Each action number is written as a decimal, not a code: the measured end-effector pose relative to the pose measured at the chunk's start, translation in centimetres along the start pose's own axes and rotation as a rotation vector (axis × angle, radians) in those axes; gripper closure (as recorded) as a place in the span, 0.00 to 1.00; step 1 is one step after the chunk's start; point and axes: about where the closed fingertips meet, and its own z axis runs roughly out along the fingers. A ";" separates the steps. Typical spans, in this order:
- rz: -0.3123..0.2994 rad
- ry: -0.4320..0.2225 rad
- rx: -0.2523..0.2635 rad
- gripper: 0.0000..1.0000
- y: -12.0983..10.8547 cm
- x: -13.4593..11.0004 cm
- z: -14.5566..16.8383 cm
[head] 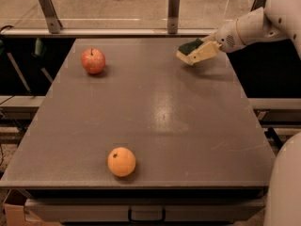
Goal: Move sponge near orange
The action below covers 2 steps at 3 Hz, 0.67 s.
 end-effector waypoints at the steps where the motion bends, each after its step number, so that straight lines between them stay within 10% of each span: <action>1: -0.061 -0.086 -0.005 0.97 1.5 -3.7 -4.6; 2: -0.070 -0.094 -0.017 1.00 1.9 -4.1 -4.5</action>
Offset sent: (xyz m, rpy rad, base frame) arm -0.0201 -0.0029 0.0527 0.0445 -0.0775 0.0404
